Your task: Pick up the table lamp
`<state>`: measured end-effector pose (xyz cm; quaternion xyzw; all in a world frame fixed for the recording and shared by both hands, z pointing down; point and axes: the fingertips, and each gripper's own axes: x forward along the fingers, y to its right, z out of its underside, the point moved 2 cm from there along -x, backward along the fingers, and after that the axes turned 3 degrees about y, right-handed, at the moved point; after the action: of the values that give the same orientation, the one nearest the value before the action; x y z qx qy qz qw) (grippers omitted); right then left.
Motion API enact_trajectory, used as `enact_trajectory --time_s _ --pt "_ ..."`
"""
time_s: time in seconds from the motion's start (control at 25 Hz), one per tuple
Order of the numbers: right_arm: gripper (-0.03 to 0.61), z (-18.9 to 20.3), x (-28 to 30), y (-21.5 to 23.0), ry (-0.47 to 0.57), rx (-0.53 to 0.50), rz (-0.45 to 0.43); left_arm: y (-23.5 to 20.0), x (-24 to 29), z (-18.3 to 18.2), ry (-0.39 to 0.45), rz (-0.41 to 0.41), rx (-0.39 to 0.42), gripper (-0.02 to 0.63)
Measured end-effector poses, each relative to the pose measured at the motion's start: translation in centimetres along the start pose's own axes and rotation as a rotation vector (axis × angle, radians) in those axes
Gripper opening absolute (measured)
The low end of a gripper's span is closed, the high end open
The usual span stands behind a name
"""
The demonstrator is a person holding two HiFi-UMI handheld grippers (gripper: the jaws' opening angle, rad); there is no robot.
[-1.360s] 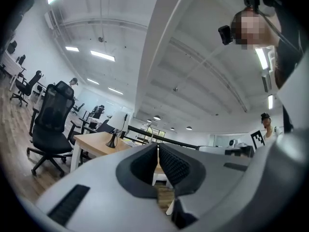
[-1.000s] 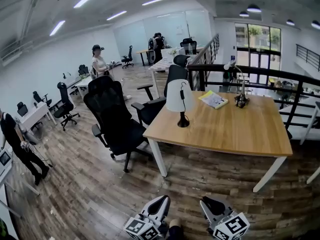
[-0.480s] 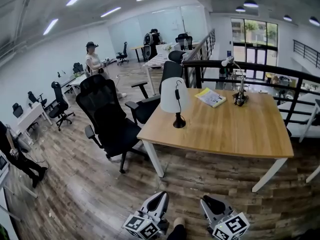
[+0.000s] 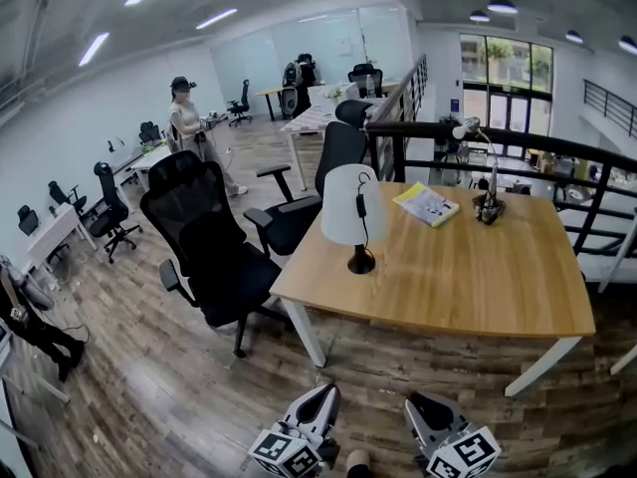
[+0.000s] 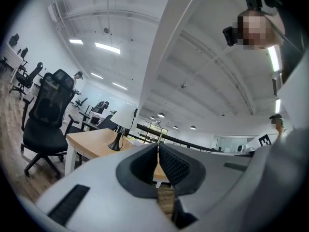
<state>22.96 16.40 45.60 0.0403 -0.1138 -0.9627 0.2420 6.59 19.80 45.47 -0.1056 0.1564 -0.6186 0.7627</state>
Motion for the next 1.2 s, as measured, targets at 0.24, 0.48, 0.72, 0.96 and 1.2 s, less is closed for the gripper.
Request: enact_trajectory --time_s 0.24,0.48,0.72,0.96,1.2 --pt "0.063 -0.2 4.7 1.5 -0.019 0.009 0.003 -4.3 2.7 -0.8 0.006 -0.023 -0.028 0.015" --pt "0.063 0.3 9.0 3.2 -0.041 0.025 0.018 -8.6 5.2 -1.0 0.003 -0.046 -0.063 0.015" --pt "0.063 1.0 13.3 5.0 -0.067 0.029 0.022 -12.3 8.1 -0.7 -0.004 -0.037 -0.091 0.015" --pt "0.063 1.3 17.0 5.8 -0.081 0.029 0.032 -15.3 10.2 -1.7 0.006 -0.013 -0.099 0.017" --pt "0.063 2.0 19.7 6.0 -0.092 0.019 0.03 -17.7 11.3 -1.9 0.007 -0.017 -0.113 0.016"
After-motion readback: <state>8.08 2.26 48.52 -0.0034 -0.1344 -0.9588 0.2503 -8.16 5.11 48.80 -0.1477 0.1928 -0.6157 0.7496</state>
